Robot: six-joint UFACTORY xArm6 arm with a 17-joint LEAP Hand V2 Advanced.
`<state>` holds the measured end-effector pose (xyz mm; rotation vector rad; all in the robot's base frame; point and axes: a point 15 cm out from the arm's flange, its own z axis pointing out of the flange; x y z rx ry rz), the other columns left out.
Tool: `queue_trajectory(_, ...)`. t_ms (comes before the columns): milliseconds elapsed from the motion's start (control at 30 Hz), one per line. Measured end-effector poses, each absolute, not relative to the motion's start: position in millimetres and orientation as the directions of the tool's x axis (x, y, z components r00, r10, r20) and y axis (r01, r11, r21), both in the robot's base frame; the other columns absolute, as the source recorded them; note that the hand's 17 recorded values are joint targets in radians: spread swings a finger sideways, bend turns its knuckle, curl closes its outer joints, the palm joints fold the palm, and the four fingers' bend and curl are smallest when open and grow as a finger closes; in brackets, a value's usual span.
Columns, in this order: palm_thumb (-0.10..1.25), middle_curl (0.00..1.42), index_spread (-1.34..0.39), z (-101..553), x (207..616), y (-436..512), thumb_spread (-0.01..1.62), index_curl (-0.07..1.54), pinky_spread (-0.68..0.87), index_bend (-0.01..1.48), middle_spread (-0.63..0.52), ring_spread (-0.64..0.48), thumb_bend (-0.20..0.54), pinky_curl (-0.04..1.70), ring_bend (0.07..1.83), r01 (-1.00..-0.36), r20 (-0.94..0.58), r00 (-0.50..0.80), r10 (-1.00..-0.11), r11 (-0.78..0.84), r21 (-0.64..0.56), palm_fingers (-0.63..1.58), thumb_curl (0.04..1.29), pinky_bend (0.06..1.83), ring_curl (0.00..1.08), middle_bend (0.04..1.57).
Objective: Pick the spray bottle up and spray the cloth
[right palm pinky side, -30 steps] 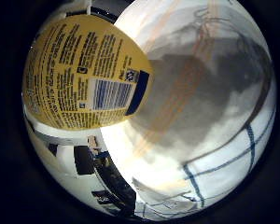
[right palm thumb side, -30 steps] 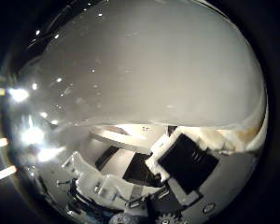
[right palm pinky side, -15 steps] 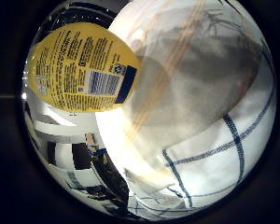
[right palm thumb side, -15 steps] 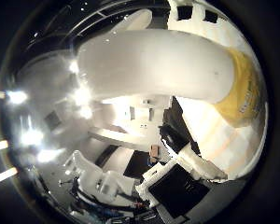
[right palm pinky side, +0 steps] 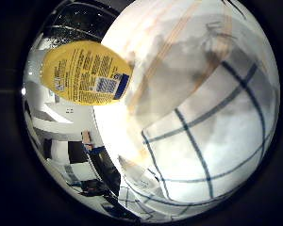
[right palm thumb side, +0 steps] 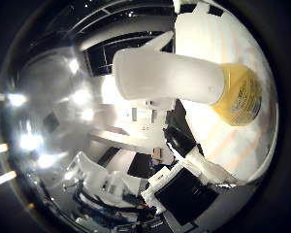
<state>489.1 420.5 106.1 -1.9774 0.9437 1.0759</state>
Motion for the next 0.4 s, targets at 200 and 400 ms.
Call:
queue_trajectory(200, 0.67, 0.35, -0.28, 141.8, 476.5, 421.0, 1.0, 0.32, 0.41, 0.16, 0.04, 0.15, -0.026, 0.29, 0.36, -0.817, -0.887, 0.404, -0.222, -0.523, -0.241, 0.2, 0.37, 0.38, 0.24, 0.2)
queue_trajectory(400, 0.67, 0.35, -0.28, 175.8, 471.6, 404.9, 1.01, 0.31, 0.41, 0.17, 0.04, 0.15, -0.026, 0.29, 0.34, -0.818, -0.881, 0.419, -0.219, -0.513, -0.261, 0.21, 0.37, 0.36, 0.24, 0.2)
